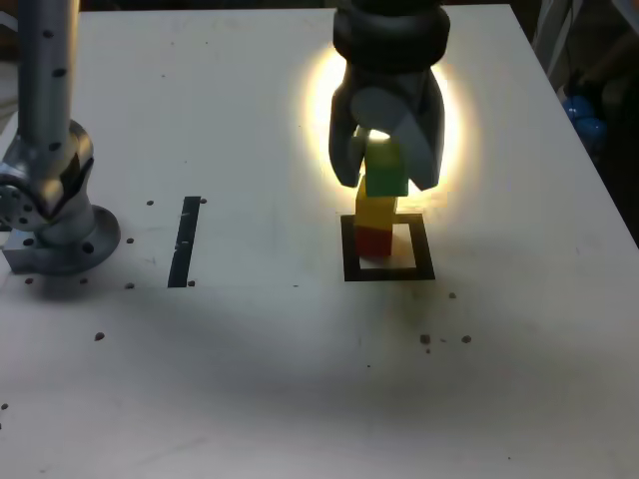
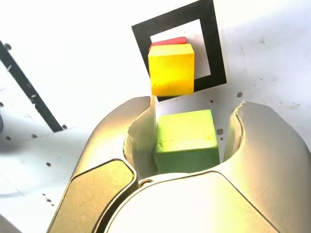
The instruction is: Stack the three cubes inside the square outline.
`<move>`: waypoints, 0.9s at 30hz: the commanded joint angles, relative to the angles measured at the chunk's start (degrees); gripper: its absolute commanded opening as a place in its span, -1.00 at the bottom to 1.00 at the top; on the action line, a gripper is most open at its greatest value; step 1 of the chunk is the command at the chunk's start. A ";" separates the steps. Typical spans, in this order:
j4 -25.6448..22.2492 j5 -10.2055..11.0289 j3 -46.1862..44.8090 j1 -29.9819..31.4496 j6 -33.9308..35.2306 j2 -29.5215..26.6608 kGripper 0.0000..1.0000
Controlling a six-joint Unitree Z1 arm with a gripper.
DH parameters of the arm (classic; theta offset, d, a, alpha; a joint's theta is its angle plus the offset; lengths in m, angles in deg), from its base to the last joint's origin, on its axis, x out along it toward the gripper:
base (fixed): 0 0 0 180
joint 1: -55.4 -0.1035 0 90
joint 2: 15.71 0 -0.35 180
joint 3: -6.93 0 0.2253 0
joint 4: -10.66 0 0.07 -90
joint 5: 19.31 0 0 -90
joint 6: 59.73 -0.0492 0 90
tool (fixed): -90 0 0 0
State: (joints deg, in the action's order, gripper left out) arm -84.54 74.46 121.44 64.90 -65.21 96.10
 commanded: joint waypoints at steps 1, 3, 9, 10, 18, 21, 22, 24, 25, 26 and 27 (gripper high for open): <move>0.21 -0.31 -0.34 -0.69 -0.94 0.32 -0.70; 0.29 -0.22 -0.75 -1.33 -1.73 0.40 -0.70; 0.54 1.38 -2.14 -3.68 -3.39 0.46 -0.69; 0.56 1.53 -2.49 -4.05 -3.52 0.43 -0.69; 1.13 1.40 -3.63 -4.77 -3.91 0.49 -0.69; 1.37 1.13 -3.63 -4.78 -4.07 0.58 -0.69; 1.54 1.00 -3.65 -4.78 -4.16 0.64 -0.69; 1.99 0.70 -3.74 -4.79 -4.40 0.85 -0.69; 2.16 0.61 -3.78 -4.79 -4.51 0.94 -0.69; 2.30 0.54 -3.83 -4.79 -4.60 1.02 -0.69; 2.42 0.48 -3.89 -4.80 -4.67 1.08 -0.69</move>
State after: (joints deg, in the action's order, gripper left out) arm -82.27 75.05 117.66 60.21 -69.75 96.92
